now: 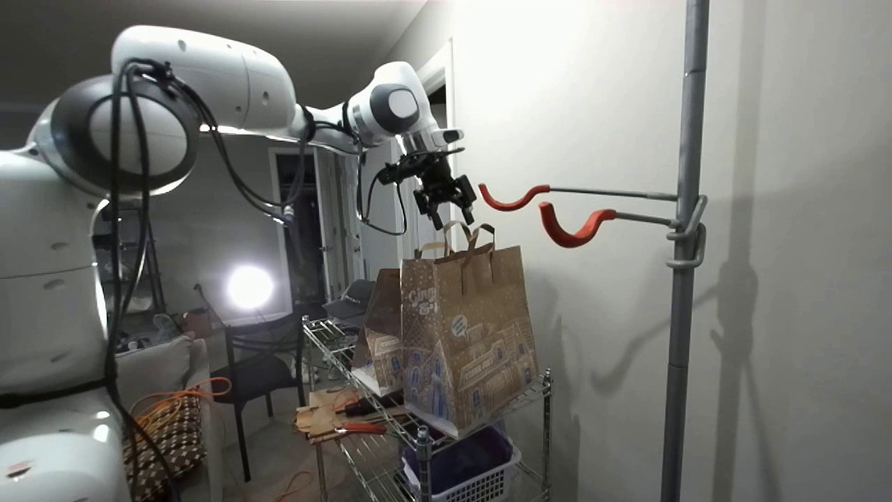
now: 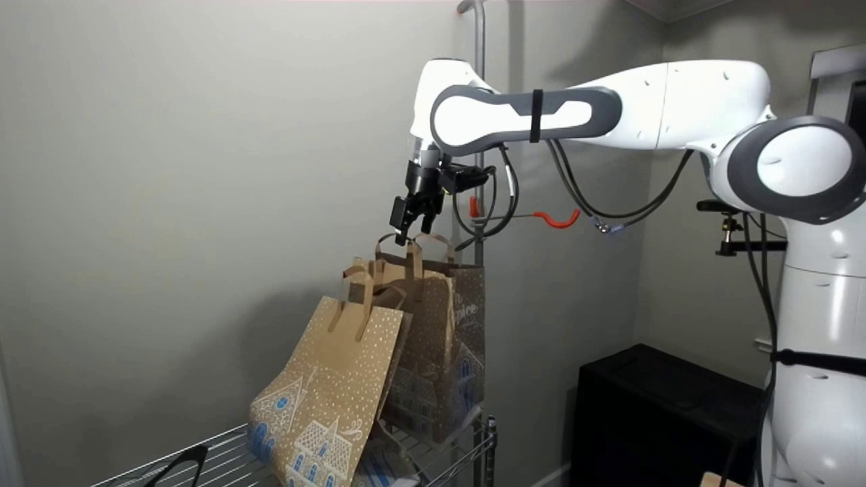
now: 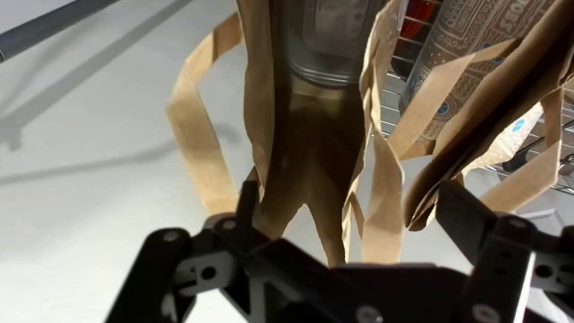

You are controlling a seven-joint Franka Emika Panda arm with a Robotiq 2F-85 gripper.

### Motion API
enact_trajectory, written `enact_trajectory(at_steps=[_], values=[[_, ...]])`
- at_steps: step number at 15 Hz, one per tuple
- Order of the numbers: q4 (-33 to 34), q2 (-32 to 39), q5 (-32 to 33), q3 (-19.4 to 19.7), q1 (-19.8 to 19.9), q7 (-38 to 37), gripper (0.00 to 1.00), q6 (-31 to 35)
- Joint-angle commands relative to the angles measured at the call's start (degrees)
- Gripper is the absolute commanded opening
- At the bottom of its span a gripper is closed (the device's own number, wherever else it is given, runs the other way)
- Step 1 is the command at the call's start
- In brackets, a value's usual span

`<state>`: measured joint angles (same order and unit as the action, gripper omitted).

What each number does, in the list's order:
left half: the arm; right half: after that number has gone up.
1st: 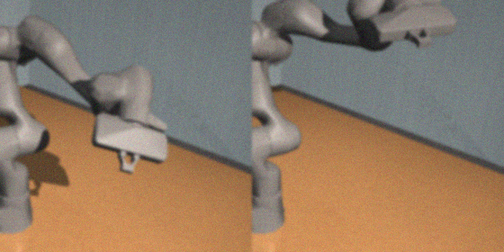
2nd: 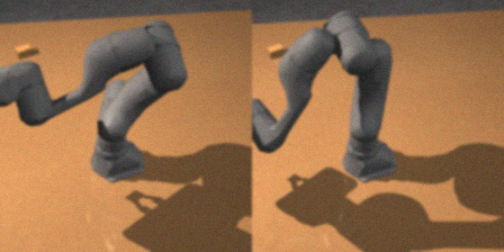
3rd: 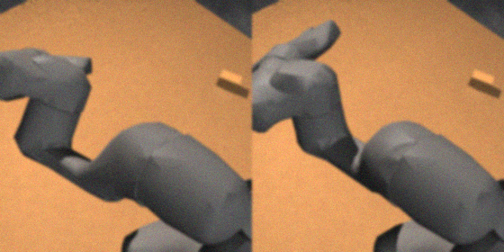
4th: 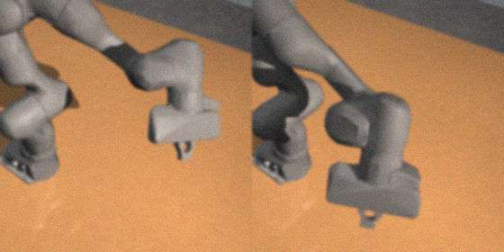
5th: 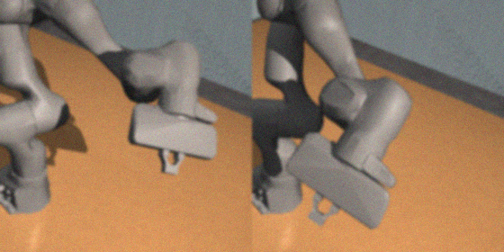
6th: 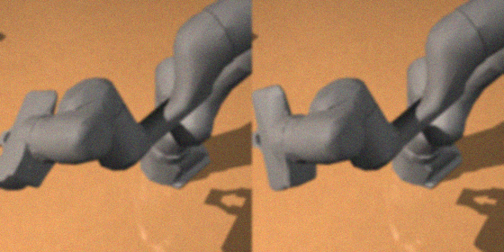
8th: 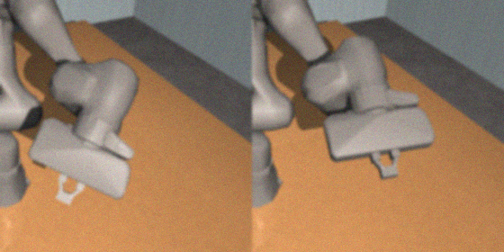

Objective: Hang the brown bags on the metal stand

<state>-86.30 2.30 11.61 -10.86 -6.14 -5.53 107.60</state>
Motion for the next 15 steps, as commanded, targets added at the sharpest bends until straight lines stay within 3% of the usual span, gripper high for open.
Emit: enact_trajectory(at_steps=[1, 5, 11, 12, 13, 15], values=[[8.7, 5.8, 4.0, 0.8, -2.2, 0.9, 1.0, -4.5], [12.7, 8.6, 9.8, 2.6, -3.5, 1.2, 1.0, -9.8], [12.3, 10.0, 7.2, 2.9, -2.2, 3.2, 1.0, -12.9], [12.2, 10.1, 6.2, 2.8, -2.0, 3.7, 0.75, -12.9], [12.1, 10.1, 6.0, 2.7, -2.1, 3.7, 0.74, -13.0], [12.4, 9.9, 5.9, 2.7, -2.3, 3.2, 0.6, -13.4]])
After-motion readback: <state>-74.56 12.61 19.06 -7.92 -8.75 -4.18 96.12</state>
